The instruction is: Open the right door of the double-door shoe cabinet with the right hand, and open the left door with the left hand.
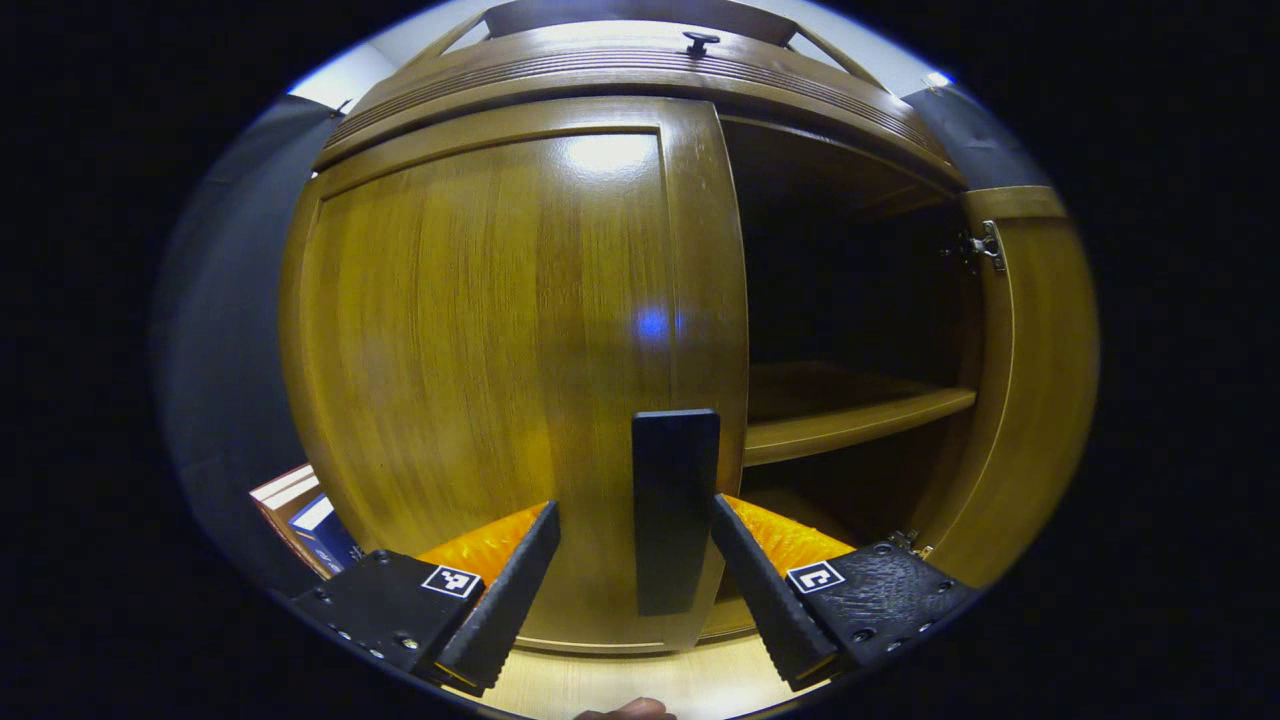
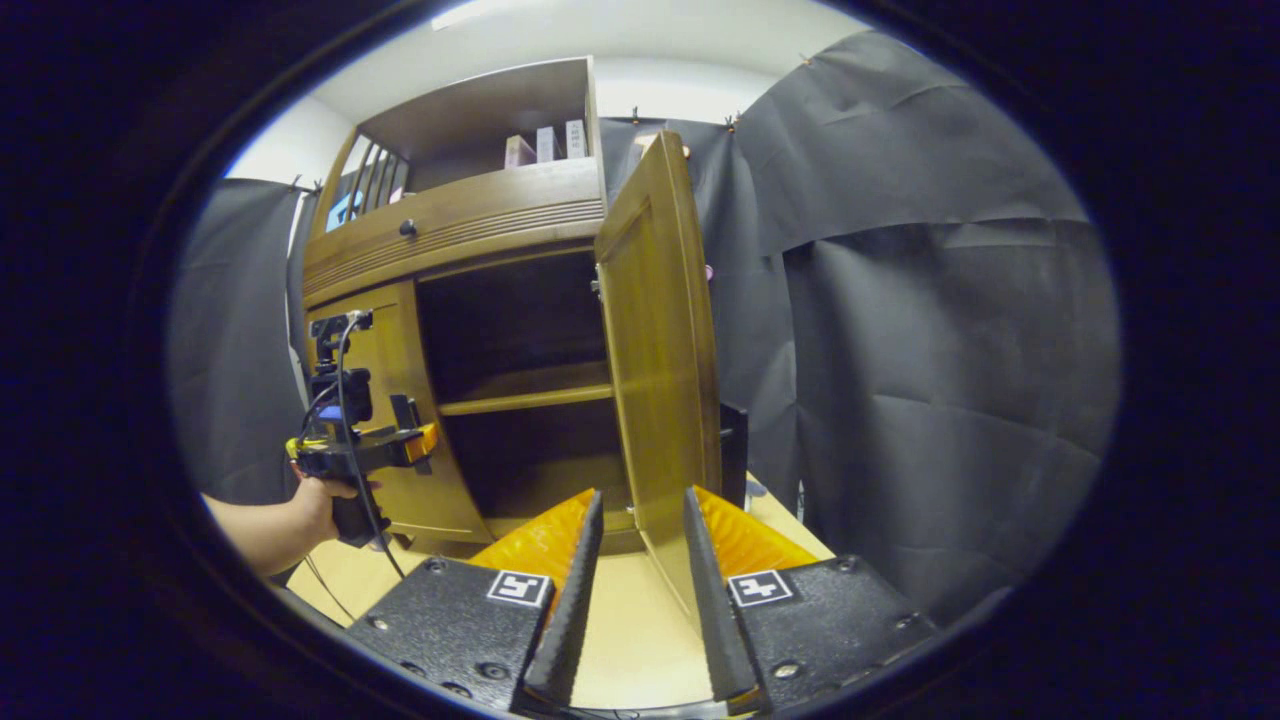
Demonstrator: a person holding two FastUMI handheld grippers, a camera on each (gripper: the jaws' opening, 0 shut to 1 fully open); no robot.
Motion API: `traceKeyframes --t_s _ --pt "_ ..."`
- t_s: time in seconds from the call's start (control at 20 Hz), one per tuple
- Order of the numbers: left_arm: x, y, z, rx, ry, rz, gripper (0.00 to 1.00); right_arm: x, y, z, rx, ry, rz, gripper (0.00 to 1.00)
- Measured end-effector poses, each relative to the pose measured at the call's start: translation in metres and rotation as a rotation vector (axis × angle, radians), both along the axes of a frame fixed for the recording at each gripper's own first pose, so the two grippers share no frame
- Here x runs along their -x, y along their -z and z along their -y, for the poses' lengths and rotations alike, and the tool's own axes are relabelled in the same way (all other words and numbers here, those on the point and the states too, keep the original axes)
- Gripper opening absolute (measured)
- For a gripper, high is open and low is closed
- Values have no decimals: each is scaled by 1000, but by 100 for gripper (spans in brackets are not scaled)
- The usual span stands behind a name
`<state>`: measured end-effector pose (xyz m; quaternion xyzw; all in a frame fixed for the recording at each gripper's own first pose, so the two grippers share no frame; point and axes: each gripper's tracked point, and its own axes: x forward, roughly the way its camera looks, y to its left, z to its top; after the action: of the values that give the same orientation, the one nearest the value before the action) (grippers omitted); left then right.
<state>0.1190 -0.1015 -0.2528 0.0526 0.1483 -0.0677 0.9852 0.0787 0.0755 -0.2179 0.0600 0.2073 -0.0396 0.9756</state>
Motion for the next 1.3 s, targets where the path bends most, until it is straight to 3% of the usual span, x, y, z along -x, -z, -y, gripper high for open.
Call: traceKeyframes --t_s 0.05,0.1,0.3,0.35,0.4,0.45,0.5,0.6,0.7,0.8,0.9,1.0,1.2,1.25,1.3 --pt "0 1 0 1 -3 -3 100 0 1 -3 1 -7 0 55" --pt "0 1 -1 4 -5 2 92 -1 1 -5 2 -13 -1 60" --pt "-1 2 3 5 2 8 92 -7 5 -17 3 -45 -12 69" --pt "-1 1 2 7 -2 15 82 -7 7 -20 6 -54 -17 69" --pt "-1 2 2 8 -4 20 100 -9 7 -21 9 -61 -20 67" --pt "0 2 1 12 -10 26 86 -10 8 -23 10 -67 -23 69" --pt "1 2 -1 24 -14 29 94 -11 9 -26 12 -73 -25 67" --pt "-1 3 1 35 -9 32 100 -11 14 -26 16 -76 -34 67" --pt "-1 3 5 40 8 36 95 -10 18 -27 14 -79 -44 67" --pt "-1 2 9 51 19 42 60 -11 20 -26 13 -79 -53 69" --pt "0 2 14 37 59 35 58 -11 22 -26 14 -85 -57 67" --pt "-1 2 13 14 82 34 37 -12 24 -26 14 -89 -59 67" --pt "-1 2 12 1 74 29 37 -13 27 -28 15 -108 -70 67" --pt "-3 4 13 6 59 29 45 -14 27 -28 16 -112 -70 67" --pt "4 0 11 -8 52 29 24 -13 28 -28 16 -119 -68 67"
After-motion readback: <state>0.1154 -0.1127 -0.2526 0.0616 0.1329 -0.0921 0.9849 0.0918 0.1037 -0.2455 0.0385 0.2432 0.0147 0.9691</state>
